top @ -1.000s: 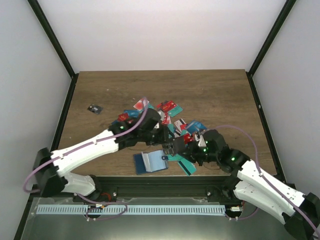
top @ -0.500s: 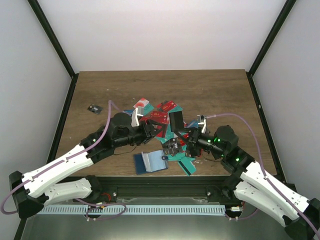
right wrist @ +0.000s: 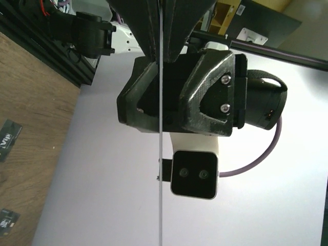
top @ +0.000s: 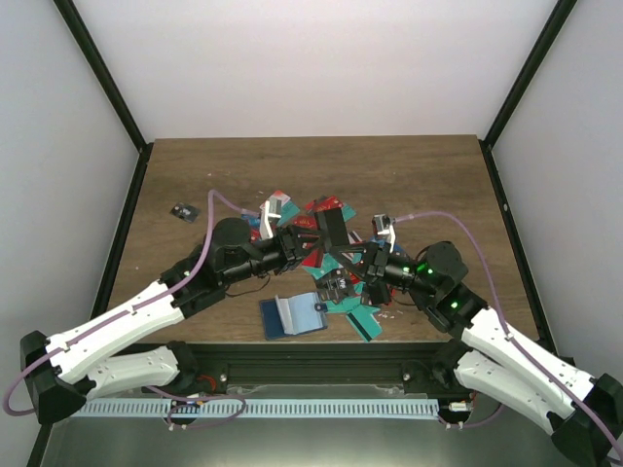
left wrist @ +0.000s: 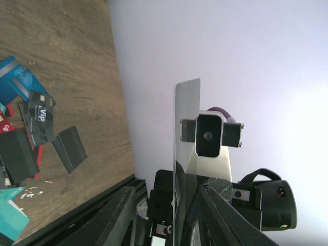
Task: Put the credit cards into the card holder
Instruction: Pick up the credit card from the center of the board, then insert the credit card into the card holder.
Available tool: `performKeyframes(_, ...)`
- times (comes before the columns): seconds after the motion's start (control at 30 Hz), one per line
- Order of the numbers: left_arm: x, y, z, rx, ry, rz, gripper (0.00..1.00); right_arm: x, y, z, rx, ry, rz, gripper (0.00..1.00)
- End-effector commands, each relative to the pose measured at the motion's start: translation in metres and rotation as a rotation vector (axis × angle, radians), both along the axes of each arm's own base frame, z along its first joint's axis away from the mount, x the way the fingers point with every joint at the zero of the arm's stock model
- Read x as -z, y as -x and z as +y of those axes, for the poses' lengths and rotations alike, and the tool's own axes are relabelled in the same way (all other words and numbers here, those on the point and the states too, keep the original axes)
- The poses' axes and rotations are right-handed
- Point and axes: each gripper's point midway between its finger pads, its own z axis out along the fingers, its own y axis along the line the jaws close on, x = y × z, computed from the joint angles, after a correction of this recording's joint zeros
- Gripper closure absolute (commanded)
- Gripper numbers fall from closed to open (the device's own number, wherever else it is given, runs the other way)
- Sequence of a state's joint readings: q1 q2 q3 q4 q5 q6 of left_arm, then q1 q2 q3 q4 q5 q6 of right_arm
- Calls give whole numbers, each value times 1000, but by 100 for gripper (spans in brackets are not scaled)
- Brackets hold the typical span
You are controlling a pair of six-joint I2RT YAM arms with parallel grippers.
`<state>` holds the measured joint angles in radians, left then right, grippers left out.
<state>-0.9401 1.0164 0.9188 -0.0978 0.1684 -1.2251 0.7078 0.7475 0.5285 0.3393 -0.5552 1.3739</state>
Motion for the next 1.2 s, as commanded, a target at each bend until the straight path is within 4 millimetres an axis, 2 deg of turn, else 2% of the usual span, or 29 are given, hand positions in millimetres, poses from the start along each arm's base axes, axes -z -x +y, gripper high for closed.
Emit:
performKeyframes(0.0,-3,-4,-2,-6,20,-25,68,-27,8,-1,-40,-59,-70,99)
performKeyframes(0.1,-3,-6,-5,-1,30,-32,78,-25,11,1,-66,-54,-70,99)
performKeyframes(0.2,-3,-9,-5,-16,28,-36,93,-22,12,3,-79,-53,-65,99)
performKeyframes(0.3,-5,-10,-2,-28,25,-48,96,-19,13,4,-92,-46,-56,99)
performKeyframes(0.33,-4,-9,-1,-31,19,-48,96,-17,13,4,-91,-37,-51,95)
performKeyframes(0.37,-2,-9,1,-35,9,-46,96,-13,12,5,-87,-23,-44,87)
performKeyframes(0.47,11,-8,10,-58,-43,-25,96,0,8,5,-67,41,-26,56)
performKeyframes(0.6,39,-1,26,-73,-157,27,96,11,0,7,-47,146,-56,37)
performKeyframes(0.8,75,16,43,-34,-290,82,96,29,-10,9,-28,299,-119,30)
performKeyframes(0.97,102,28,58,-23,-363,130,96,57,-11,7,-36,381,-112,26)
performKeyframes(1.17,135,40,62,22,-413,187,96,89,-13,2,-34,487,-96,25)
